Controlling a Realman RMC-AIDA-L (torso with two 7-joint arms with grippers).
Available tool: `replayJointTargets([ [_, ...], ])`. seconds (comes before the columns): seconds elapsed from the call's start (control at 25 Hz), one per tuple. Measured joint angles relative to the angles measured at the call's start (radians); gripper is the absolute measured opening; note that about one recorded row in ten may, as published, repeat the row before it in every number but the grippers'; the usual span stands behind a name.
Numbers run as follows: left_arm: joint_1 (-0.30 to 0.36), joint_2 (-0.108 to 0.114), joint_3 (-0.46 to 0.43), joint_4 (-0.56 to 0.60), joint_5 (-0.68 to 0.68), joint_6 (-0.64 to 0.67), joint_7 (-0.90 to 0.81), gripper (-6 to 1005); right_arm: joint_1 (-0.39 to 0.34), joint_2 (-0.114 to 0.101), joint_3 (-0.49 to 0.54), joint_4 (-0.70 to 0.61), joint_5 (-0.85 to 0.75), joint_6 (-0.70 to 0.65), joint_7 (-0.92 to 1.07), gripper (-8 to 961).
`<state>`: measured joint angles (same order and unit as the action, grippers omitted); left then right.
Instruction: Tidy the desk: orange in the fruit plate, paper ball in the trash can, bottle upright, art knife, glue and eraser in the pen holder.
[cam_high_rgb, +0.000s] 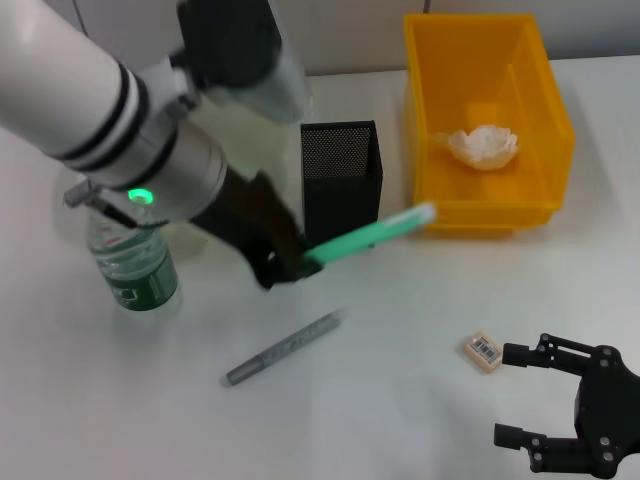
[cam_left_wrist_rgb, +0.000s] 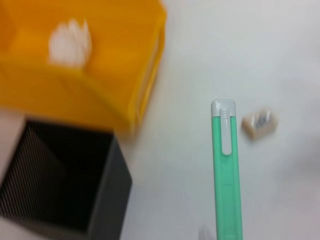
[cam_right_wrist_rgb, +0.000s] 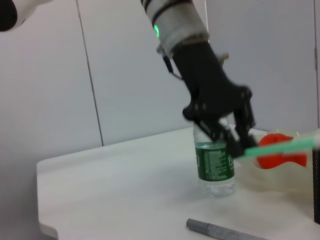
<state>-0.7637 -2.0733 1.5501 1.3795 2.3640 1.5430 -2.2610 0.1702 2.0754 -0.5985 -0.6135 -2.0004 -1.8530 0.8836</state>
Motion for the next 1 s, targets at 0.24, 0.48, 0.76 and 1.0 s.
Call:
replayJointTargets([
  [0.24,0.075,0.0,-0.039,0.089,-0.184,-0.143,0.054,197,0.0,0.0,0.001,0.0,0.0,0.0,0.0,816],
  [0.48,0.171,-0.001,0.051,0.109,-0.294,-0.45,0.095,200,0.0,0.0,0.004,0.001,0.0,-0.002,0.001,816],
  [0.76,0.257,-0.002,0.193,0.101,-0.397,-0.739,0.192,203,0.001,0.0,0.003,0.002,0.0,-0.002,0.001,817],
  [1.0,0.31,-0.003,0.339,0.094,-0.424,-0.96,0.196,205,0.002,0.0,0.003,0.002,0.0,-0.002,0.001,817],
])
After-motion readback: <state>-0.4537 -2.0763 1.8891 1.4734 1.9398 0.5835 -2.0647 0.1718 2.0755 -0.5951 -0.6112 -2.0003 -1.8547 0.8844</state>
